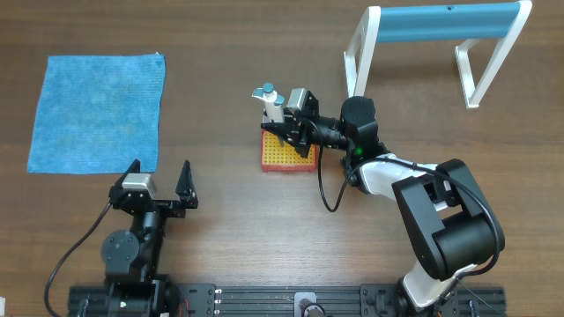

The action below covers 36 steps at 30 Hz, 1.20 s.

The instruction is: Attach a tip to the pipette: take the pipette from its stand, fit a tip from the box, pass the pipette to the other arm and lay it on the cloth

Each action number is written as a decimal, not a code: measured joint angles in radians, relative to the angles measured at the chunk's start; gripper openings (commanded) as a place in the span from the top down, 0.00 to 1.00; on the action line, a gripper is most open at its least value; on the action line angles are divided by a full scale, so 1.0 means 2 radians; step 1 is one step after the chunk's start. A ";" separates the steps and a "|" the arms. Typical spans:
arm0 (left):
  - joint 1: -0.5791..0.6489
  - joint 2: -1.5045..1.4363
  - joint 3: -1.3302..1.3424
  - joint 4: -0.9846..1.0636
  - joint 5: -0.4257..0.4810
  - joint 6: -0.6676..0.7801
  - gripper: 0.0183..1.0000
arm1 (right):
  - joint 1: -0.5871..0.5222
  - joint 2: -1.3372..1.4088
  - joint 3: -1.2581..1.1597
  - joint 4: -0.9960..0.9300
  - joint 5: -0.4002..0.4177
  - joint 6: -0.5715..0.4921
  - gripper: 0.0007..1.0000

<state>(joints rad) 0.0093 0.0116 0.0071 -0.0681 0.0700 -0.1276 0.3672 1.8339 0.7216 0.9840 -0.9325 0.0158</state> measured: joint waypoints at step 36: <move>0.000 0.000 0.000 0.000 0.000 0.000 0.00 | 0.000 0.000 -0.001 0.002 0.000 -0.007 0.93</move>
<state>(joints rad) 0.0093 0.0116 0.0071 -0.0681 0.0700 -0.1276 0.3672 1.8339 0.7193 0.9886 -0.9329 0.0013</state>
